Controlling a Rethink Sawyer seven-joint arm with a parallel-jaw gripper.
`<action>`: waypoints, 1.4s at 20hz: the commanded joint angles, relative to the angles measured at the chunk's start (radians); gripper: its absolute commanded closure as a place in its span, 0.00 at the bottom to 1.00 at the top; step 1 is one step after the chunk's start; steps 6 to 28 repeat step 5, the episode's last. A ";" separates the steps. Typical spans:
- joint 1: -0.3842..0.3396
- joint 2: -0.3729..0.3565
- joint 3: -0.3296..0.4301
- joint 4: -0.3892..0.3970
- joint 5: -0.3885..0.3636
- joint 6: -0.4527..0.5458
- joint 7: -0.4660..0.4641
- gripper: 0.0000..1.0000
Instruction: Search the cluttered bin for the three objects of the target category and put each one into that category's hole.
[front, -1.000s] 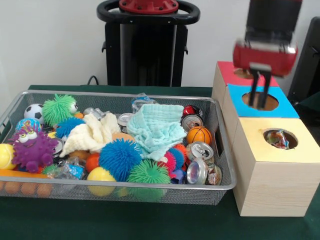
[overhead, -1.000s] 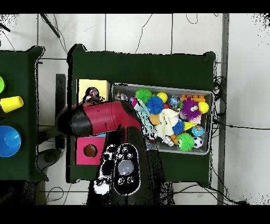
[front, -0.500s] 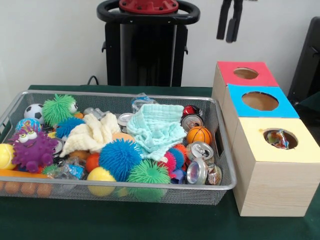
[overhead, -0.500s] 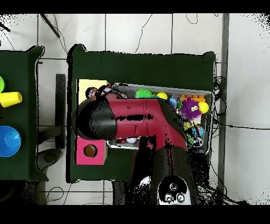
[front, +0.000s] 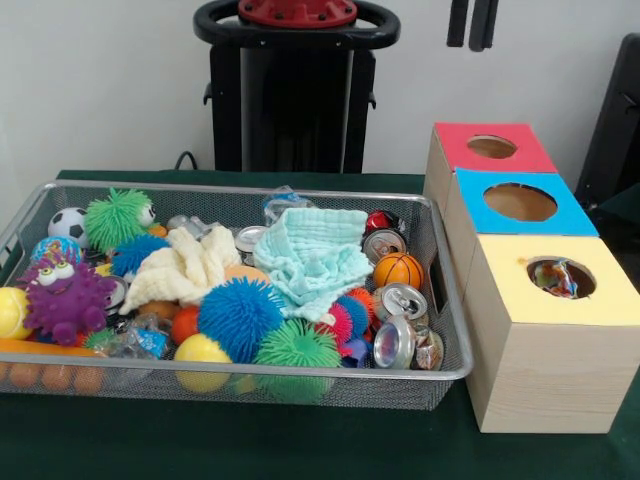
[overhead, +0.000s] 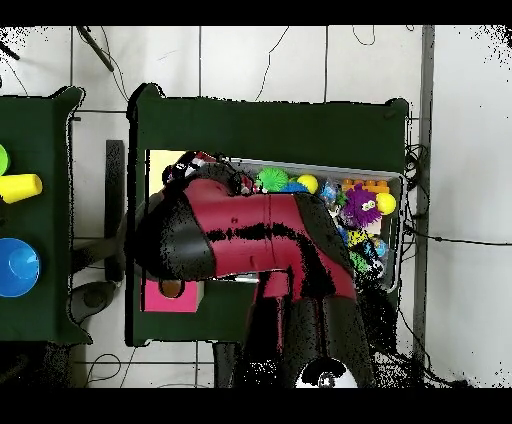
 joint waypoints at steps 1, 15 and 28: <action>-0.058 -0.017 0.123 0.152 -0.114 -0.065 -0.284 1.00; -0.074 -0.018 0.141 0.169 -0.147 -0.094 -0.263 1.00; -0.074 -0.018 0.141 0.169 -0.147 -0.094 -0.263 1.00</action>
